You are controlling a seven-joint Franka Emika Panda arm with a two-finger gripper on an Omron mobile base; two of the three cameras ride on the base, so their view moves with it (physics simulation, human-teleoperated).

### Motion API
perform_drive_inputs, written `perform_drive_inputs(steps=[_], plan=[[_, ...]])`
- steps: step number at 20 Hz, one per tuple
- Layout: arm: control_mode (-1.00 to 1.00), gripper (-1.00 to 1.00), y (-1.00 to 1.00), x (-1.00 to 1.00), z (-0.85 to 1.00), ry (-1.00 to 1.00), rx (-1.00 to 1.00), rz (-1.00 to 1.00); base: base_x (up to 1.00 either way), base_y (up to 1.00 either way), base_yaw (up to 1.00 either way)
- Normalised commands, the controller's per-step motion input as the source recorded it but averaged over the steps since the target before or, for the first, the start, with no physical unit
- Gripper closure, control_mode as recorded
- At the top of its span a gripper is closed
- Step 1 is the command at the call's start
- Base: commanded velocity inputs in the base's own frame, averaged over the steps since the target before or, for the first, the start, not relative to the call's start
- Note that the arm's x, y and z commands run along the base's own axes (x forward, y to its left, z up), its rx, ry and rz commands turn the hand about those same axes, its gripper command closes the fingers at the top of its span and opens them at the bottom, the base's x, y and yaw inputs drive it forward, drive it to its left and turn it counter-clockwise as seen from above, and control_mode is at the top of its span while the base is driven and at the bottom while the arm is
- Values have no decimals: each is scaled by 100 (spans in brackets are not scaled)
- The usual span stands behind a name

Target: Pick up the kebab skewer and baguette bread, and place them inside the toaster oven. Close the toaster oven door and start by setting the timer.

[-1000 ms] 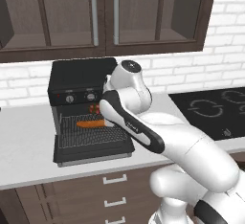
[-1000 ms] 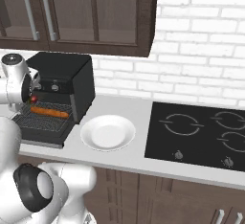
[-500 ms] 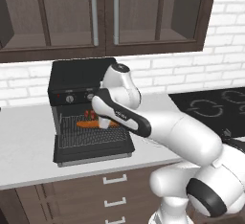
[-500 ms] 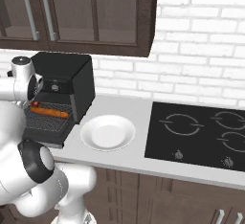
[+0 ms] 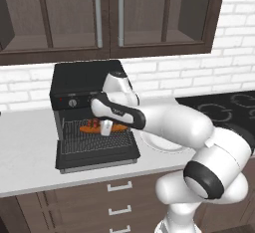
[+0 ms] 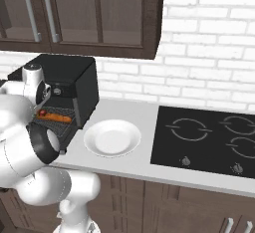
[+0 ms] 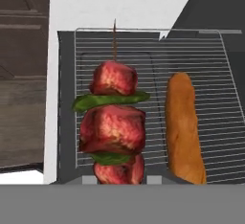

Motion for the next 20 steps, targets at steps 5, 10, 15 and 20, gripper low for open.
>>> perform_drive_inputs(steps=[5, 10, 15, 20], plan=[[-100, 100, 4, 18, -19, 0, -3, 0, 0, 0, 0], [-100, 100, 0, 23, -31, 0, 0, 0, 0, 0, 0], [-100, -100, 0, 28, -14, 0, 0, 0, 0, 0, 0], [-100, -100, 0, 12, 0, 1, 0, 0, 0, 0, 0]])
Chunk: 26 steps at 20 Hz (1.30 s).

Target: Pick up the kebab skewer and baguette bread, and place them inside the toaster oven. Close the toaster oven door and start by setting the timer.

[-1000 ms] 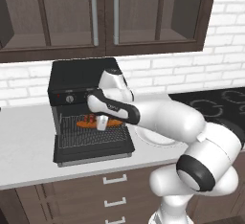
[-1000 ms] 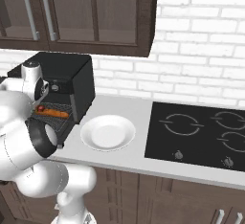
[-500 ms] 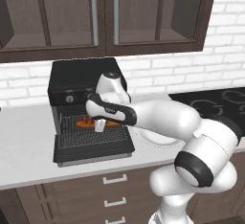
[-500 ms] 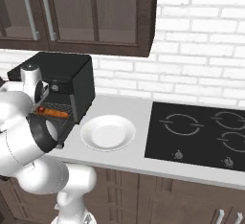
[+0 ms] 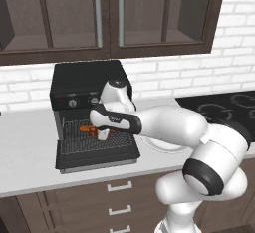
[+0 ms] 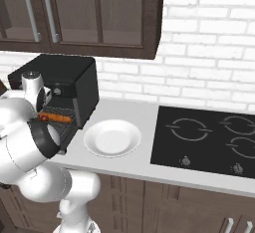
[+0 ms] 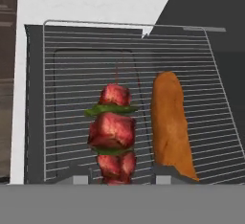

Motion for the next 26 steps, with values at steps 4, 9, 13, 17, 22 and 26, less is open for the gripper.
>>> perform_drive_inputs(steps=[4, 9, 13, 17, 22, 26], plan=[[-100, -100, 0, 0, 0, 0, 0, 0, 0, 0, 0], [-100, -100, -4, -60, 18, 0, 0, -5, 0, 0, 0], [-100, -100, -16, -100, 33, 0, 12, -25, 0, 0, 0], [-100, -100, -14, -92, 4, -3, 27, -55, 0, 0, 0], [-100, -100, 8, -53, 0, -14, 15, -76, 0, 0, 0], [-100, -100, 14, -8, 3, -7, 10, -77, 0, 0, 0]])
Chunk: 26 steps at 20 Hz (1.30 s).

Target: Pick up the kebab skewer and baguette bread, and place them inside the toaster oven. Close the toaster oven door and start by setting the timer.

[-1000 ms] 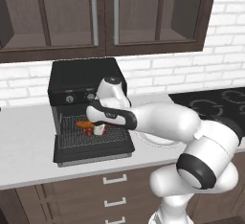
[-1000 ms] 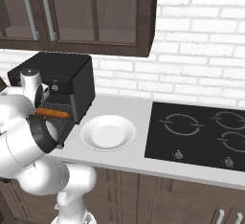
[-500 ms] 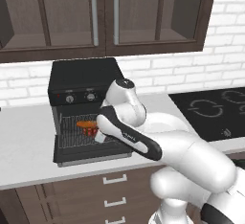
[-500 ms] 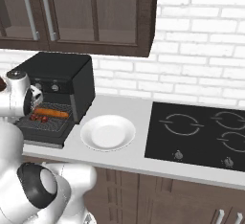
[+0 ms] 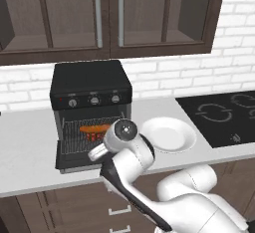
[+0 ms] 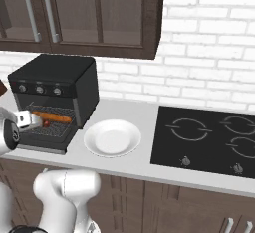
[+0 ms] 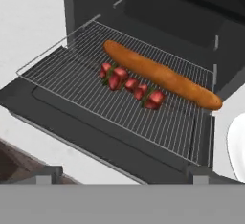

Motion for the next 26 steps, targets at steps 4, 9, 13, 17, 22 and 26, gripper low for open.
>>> perform_drive_inputs(steps=[4, 9, 13, 17, 22, 26], plan=[[-100, -100, -2, 0, 16, 0, 19, -61, 0, 0, 0], [-100, -100, 0, -15, 4, 0, 3, -9, 0, 0, 0], [-100, -100, -4, -11, 0, 0, 8, 0, 0, 0, 0], [-100, -100, 0, 0, -6, -2, 16, -3, 0, 0, 0], [-100, -100, 0, 0, -28, -10, 13, -4, 0, 0, 0], [-100, -100, 0, 0, -12, -7, 8, -1, 0, 0, 0]])
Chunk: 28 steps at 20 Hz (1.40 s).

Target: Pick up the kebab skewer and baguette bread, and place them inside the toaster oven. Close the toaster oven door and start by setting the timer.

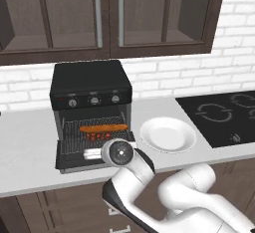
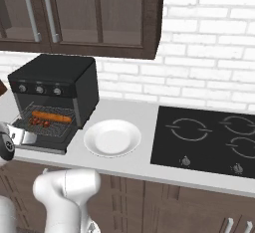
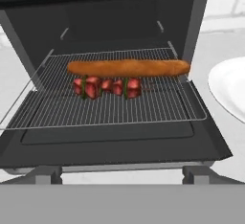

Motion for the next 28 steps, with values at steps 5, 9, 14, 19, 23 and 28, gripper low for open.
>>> perform_drive_inputs(steps=[5, 9, 14, 19, 23, 28], plan=[[-100, -100, -1, 0, 0, 0, 0, 0, 0, 0, 0], [-100, -100, 0, 0, 0, 0, 0, 0, 0, 0, 0], [-100, -100, 0, 0, 0, 0, 0, 0, 0, 0, 0], [-100, -100, 2, 16, 0, 0, 0, 0, 0, 0, 0], [-100, -100, 14, 44, -1, 0, 0, 0, 0, 0, 0], [-100, -100, 26, 31, -29, 0, -5, 0, 0, 0, 0]])
